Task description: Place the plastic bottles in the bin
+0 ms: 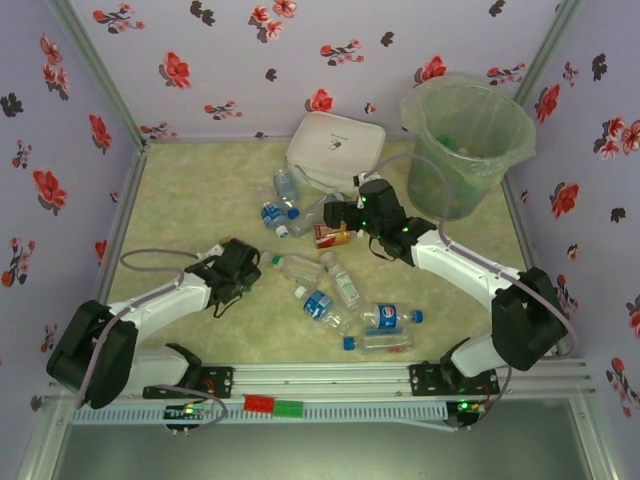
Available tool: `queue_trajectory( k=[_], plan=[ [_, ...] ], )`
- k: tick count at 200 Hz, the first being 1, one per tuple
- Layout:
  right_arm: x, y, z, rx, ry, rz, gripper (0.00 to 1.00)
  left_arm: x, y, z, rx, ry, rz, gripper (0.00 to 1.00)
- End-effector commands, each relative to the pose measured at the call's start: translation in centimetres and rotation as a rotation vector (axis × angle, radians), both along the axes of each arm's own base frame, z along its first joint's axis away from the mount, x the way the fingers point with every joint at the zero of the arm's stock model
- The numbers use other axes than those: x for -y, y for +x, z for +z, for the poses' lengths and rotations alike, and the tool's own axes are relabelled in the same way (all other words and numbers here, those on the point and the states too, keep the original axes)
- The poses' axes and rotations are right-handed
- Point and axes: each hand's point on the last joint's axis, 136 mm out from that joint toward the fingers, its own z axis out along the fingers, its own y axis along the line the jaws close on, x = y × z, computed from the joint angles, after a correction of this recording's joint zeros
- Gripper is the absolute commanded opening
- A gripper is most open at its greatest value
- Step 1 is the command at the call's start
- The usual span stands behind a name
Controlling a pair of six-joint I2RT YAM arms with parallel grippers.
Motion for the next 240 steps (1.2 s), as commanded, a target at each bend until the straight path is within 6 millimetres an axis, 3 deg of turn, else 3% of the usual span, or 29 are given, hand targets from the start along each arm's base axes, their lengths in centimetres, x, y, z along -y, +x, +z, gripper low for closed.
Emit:
queue_trajectory(
  k=[1,26,50,70,103,148,181,209,240],
  plan=[
    [-0.3,0.2,0.5,0.018,0.014,-0.007,1.00,-0.5,0.0,-0.5,0.011,0.038,-0.004,0.63],
    [-0.5,0.1,0.6,0.016,0.027,0.003,1.00,-0.6,-0.1,-0.4,0.016,0.047,-0.016,0.55],
    [-1.2,-0.1,0.5,-0.005,0.053,0.034,1.00,-0.5,0.5,0.9,0.065,0.062,-0.058,0.53],
    [-1.3,-0.5,0.3,-0.022,0.069,0.046,1.00,0.1,1.8,3.5,0.162,0.077,-0.134,0.51],
    [-2.0,-1.3,1.2,-0.026,0.132,0.106,1.00,2.1,4.4,9.7,0.368,0.094,-0.286,0.41],
    [-3.3,-1.6,4.4,-0.009,0.328,0.191,1.00,8.2,6.7,16.6,0.605,-0.016,-0.553,0.35],
    [-3.7,-1.5,8.7,0.044,0.517,0.231,1.00,13.0,7.4,21.2,0.791,-0.151,-0.717,0.34],
    [-4.0,-1.7,11.6,0.102,0.587,0.267,1.00,16.3,7.1,23.4,0.864,-0.193,-0.841,0.34],
    [-4.4,-1.5,12.5,0.124,0.621,0.287,1.00,19.1,5.4,24.2,0.886,-0.212,-0.959,0.33]
  ],
)
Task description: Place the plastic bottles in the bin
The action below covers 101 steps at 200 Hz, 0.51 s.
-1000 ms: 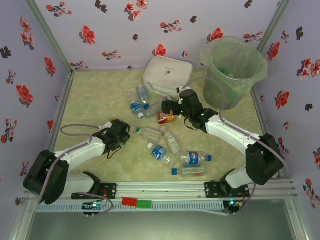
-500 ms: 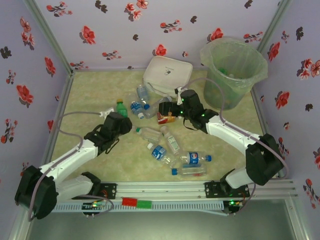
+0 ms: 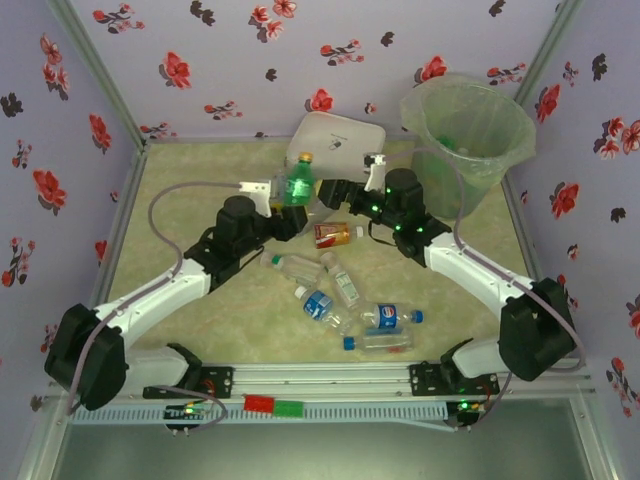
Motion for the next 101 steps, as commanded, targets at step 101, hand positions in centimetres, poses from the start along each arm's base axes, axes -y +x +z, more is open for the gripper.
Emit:
queue_trajectory(
  k=[101],
  plan=[
    [-2.4,-0.5,2.1,0.020,0.169,0.139,0.68,4.8,-3.2,4.3,0.155,-0.027,-0.207,0.36]
  ],
)
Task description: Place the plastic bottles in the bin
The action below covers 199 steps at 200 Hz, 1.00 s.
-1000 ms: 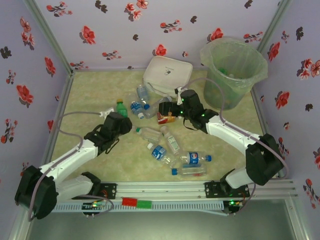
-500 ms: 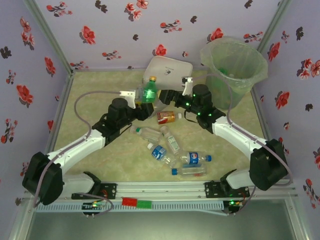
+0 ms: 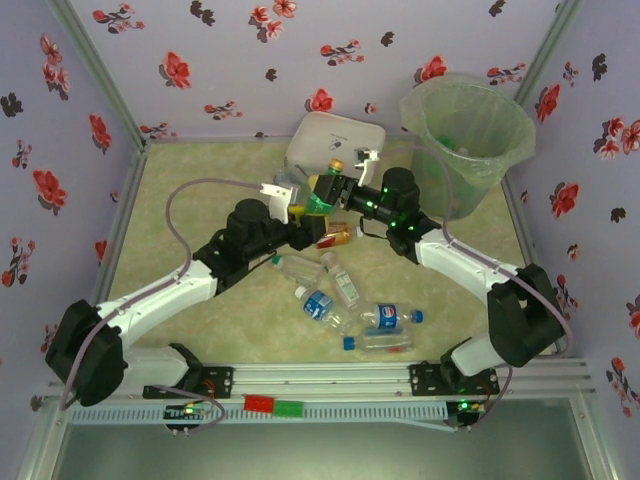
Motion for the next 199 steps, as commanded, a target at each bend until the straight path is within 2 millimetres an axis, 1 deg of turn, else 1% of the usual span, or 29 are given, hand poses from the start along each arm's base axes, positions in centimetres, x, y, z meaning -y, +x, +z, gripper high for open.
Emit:
queue_trajectory(
  k=[1,26,38,42,50,64,77,92,102,120,126,128,147,151,165,185,199],
  plan=[
    [0.1,-0.2,0.4,0.013,0.008,0.006,0.67,1.0,-0.1,2.8,0.082,-0.037,-0.039,0.36],
    [0.4,-0.4,0.2,0.021,-0.004,-0.003,0.57,1.1,-0.1,2.9,0.079,-0.034,-0.041,0.39],
    [0.6,-0.5,0.3,0.032,-0.006,-0.010,0.54,1.2,-0.2,2.8,0.078,-0.033,-0.043,0.42],
    [0.6,-0.5,0.4,0.035,-0.006,-0.012,0.53,1.1,-0.2,2.9,0.079,-0.034,-0.043,0.46],
    [0.8,-0.4,0.4,0.040,-0.011,-0.022,0.53,1.1,-0.2,2.9,0.078,-0.035,-0.042,0.59],
    [1.2,-0.2,0.4,0.044,-0.028,-0.039,0.52,0.8,-0.3,3.2,0.081,-0.037,-0.033,0.84],
    [2.0,0.5,0.3,0.042,-0.060,-0.077,0.51,0.3,-0.2,3.2,0.086,-0.035,-0.010,0.99],
    [3.6,1.7,0.3,0.038,-0.116,-0.137,0.50,-0.8,-0.1,3.0,0.095,-0.028,0.040,1.00],
    [4.9,2.7,0.8,0.045,-0.160,-0.184,0.50,-1.8,0.0,2.8,0.103,-0.017,0.085,1.00],
    [7.9,4.6,2.0,0.059,-0.267,-0.286,0.49,-4.5,0.7,2.0,0.108,0.009,0.215,1.00],
    [9.0,5.2,2.8,0.073,-0.299,-0.327,0.49,-5.5,0.8,1.6,0.104,0.016,0.266,1.00],
    [9.4,5.3,2.9,0.073,-0.313,-0.339,0.49,-5.9,0.9,1.4,0.101,0.018,0.284,1.00],
    [13.2,7.1,5.9,0.116,-0.402,-0.474,0.48,-9.6,1.5,-0.3,0.065,0.030,0.443,1.00],
    [14.0,7.5,6.8,0.127,-0.411,-0.502,0.48,-10.4,1.6,-0.7,0.051,0.031,0.473,1.00],
    [16.8,8.5,9.3,0.159,-0.453,-0.595,0.48,-12.5,1.8,-2.3,-0.007,0.023,0.545,1.00],
    [21.1,9.7,13.2,0.216,-0.497,-0.760,0.48,-14.4,1.8,-4.5,-0.083,-0.002,0.605,1.00],
    [24.0,10.7,15.0,0.250,-0.541,-0.878,0.48,-14.8,1.6,-5.6,-0.118,-0.009,0.617,1.00]
  ],
)
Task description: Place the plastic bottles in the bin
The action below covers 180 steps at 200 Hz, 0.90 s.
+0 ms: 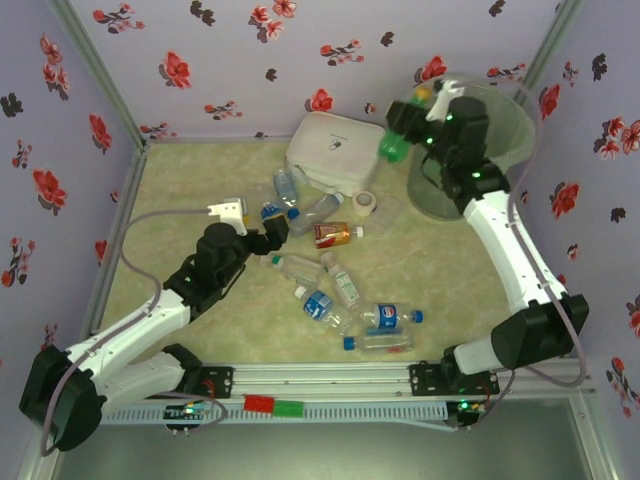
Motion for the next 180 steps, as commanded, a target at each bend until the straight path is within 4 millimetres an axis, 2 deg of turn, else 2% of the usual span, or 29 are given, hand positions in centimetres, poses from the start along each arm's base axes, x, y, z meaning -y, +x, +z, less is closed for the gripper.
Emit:
queue_trajectory(
  k=[1,16,34,55,70,110,134,153,166,180],
  plan=[
    [5.6,0.9,1.9,0.031,-0.151,-0.230,0.48,-2.2,0.0,-2.1,-0.071,-0.048,0.105,1.00],
    [8.2,2.1,3.0,0.055,-0.206,-0.347,0.48,-2.1,-0.1,-2.8,-0.097,-0.056,0.101,1.00],
    [10.7,3.8,2.8,0.046,-0.270,-0.452,0.48,-1.9,-0.1,-3.3,-0.114,-0.054,0.087,1.00],
    [12.7,5.8,1.2,-0.004,-0.335,-0.520,0.48,-1.4,0.1,-3.6,-0.126,-0.047,0.069,1.00],
    [14.1,7.2,-0.9,-0.064,-0.371,-0.560,0.49,-1.1,0.3,-3.6,-0.131,-0.042,0.060,1.00],
    [15.4,9.9,-8.0,-0.238,-0.415,-0.562,0.51,0.0,0.7,-3.3,-0.139,-0.028,0.011,1.00],
    [15.7,10.8,-11.6,-0.329,-0.413,-0.546,0.58,0.6,0.7,-3.7,-0.165,-0.011,-0.019,1.00],
    [15.9,10.9,-12.5,-0.353,-0.409,-0.548,0.68,0.8,0.6,-4.1,-0.180,-0.003,-0.032,1.00],
    [15.9,10.8,-12.1,-0.348,-0.404,-0.553,0.75,0.9,0.6,-4.2,-0.184,-0.001,-0.032,1.00],
    [15.9,10.5,-10.7,-0.329,-0.398,-0.558,0.83,0.8,0.6,-4.2,-0.184,0.000,-0.032,1.00]
  ],
)
